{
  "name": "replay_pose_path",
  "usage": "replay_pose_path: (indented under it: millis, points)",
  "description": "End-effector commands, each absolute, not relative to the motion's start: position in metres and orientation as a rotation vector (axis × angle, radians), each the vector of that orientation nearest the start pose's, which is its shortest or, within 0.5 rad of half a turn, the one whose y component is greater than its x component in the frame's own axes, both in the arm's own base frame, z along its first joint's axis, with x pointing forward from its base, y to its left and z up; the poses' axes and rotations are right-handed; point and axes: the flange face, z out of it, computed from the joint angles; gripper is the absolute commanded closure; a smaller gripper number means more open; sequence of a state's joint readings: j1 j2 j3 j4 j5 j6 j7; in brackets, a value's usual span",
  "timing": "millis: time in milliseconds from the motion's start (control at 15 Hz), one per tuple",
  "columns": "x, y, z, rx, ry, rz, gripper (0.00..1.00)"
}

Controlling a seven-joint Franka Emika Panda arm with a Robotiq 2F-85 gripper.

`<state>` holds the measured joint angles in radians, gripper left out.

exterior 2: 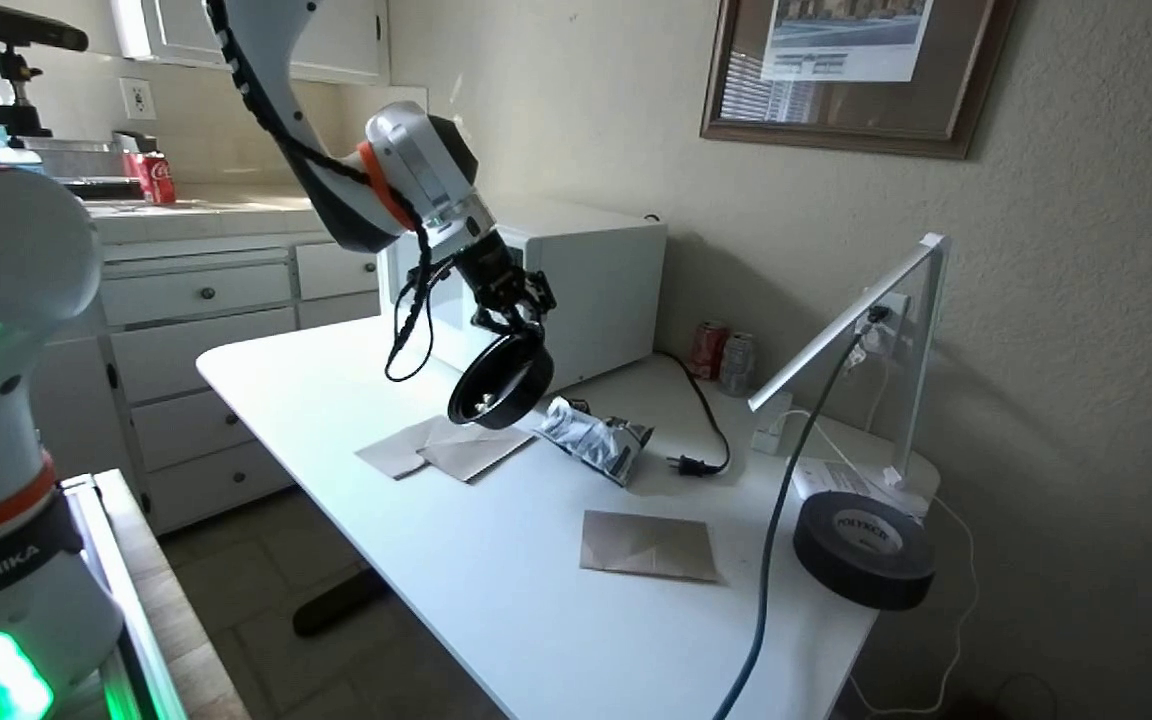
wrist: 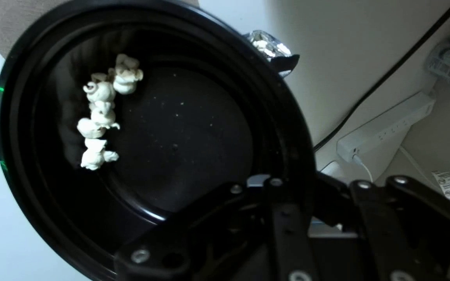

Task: Pick up the black bowl and pour all the popcorn onto the brown paper in front of the microwave

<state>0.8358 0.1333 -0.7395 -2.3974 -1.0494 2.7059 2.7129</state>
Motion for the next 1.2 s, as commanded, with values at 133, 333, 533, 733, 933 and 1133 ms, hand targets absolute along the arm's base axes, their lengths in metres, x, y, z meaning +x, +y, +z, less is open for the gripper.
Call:
replay_pose_path:
  millis: [133,333,533,733,933,1133]
  points:
    - [0.511,0.089,0.291,-1.968,2.107,-1.000,0.99]
    - [0.502,0.096,0.282,-2.047,2.070,-0.995,0.99]
    - [0.503,0.101,0.281,-2.055,2.062,-1.016,0.99]
    - [0.512,0.104,0.286,-2.048,2.016,-1.062,0.99]
    - [0.523,0.108,0.295,-2.013,1.970,-1.113,0.99]
    - [0.511,0.109,0.284,-2.005,1.976,-1.081,0.99]
